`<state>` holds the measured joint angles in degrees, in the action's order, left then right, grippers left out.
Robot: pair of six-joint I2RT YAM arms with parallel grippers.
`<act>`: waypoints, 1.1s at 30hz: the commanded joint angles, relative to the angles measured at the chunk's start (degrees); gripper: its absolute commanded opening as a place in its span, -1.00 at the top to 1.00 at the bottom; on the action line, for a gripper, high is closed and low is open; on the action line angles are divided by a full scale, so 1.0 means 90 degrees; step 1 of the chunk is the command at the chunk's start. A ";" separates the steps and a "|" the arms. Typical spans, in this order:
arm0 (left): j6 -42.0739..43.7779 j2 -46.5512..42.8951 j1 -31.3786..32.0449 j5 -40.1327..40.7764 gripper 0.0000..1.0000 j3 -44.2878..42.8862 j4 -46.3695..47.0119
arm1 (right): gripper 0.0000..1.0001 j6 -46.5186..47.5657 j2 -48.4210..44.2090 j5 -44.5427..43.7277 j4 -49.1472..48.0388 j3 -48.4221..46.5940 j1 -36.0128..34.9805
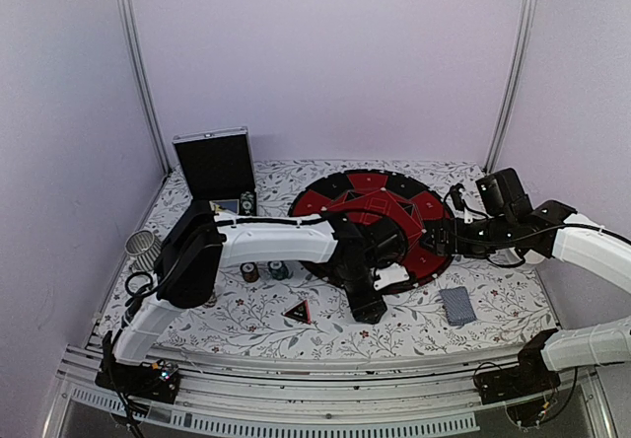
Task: Distribute texas hold em gaming equipment
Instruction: Place the pile of poker chips at the center of the board, then pick up the pile of poker chips from the pile of poker chips.
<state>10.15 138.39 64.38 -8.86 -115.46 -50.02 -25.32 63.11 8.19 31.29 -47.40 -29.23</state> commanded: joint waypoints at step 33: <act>-0.1318 -0.3101 -0.2862 0.0222 -0.88 0.3981 0.1061 | -0.98 -0.0067 -0.0202 -0.0019 0.0020 0.0249 0.0012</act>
<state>-2.39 108.36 38.37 -5.78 -79.33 -42.63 -25.98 62.78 8.64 31.42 -46.09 -29.23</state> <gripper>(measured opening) 0.965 0.989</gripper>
